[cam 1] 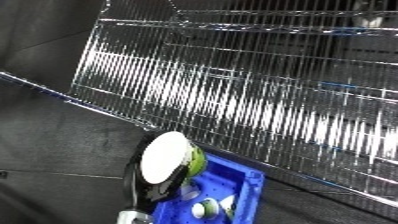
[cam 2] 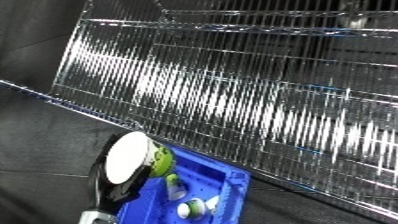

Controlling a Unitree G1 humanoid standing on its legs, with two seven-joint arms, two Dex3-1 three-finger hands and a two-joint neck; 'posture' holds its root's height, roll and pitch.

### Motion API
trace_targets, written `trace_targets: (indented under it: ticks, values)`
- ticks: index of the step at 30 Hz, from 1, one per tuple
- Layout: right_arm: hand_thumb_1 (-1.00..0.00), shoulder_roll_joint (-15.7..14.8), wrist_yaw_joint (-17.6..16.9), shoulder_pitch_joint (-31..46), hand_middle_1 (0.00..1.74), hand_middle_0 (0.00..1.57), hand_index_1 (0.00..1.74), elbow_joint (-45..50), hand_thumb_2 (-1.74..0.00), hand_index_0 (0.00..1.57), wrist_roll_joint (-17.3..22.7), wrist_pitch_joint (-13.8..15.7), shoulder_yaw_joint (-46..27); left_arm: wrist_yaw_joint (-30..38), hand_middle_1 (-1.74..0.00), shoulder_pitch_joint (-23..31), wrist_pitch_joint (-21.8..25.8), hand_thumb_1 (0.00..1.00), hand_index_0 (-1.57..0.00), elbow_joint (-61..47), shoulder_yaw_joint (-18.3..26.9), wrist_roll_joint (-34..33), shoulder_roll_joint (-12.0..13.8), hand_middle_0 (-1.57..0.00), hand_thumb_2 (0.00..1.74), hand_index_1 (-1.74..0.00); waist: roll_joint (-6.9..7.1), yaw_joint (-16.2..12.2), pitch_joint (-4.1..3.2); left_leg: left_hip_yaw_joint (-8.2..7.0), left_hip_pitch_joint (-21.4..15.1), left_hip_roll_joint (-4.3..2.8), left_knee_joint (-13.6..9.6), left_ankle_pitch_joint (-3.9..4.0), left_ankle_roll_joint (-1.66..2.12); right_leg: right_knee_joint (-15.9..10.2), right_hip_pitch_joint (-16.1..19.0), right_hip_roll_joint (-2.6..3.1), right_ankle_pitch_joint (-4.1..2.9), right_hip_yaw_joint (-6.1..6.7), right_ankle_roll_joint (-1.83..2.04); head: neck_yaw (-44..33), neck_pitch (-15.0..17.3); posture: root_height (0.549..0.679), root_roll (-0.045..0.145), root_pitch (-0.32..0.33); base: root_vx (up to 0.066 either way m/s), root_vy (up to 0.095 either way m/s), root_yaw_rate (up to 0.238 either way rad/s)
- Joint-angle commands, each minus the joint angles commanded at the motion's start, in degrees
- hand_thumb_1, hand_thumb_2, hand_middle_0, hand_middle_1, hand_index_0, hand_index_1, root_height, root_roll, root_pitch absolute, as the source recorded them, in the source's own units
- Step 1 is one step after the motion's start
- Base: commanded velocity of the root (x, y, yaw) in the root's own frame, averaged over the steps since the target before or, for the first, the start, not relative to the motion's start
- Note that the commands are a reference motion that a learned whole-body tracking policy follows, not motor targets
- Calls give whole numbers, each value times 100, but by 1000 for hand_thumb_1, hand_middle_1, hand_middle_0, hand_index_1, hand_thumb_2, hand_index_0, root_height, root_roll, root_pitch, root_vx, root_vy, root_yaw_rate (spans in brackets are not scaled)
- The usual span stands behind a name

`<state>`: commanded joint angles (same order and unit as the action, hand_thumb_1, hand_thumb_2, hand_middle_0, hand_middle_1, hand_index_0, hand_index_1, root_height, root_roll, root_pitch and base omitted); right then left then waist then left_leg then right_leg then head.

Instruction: Pick up the object and place it into the box

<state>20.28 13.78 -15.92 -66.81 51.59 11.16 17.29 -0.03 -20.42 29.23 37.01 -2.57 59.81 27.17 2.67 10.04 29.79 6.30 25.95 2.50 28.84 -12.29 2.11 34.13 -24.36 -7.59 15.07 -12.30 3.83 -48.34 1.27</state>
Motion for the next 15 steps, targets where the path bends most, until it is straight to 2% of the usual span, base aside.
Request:
trace_targets:
  ticks: [6,11,15]
  values:
    - [0,-74,112,-22,0,0,0,-180,0,0,-9,62,17,-44,-1740,0,-108,1000,-1570,977,463,489,106,-1570,1740,-1740,105,38,0,30,50,-23,-52,47,10,13,-18,94,32,-14,-14,-295,-106,654,42,117,-9,-25,32]
    - [0,-91,151,-89,0,0,0,-283,0,0,-52,46,107,-346,-1740,-65,-402,1000,-1570,1990,869,1052,186,-1570,1740,-1740,244,-7,0,43,53,-62,-87,90,28,-24,-8,180,50,13,-39,-462,28,654,40,119,-7,14,-21]
    - [0,-99,168,-87,0,0,0,-297,0,0,-101,38,149,-580,-1740,-117,-477,1000,-1570,2534,932,1079,210,-1570,1740,-1740,360,-28,0,59,24,-86,-176,137,47,-112,44,224,44,17,-43,-527,148,655,39,121,3,8,4]
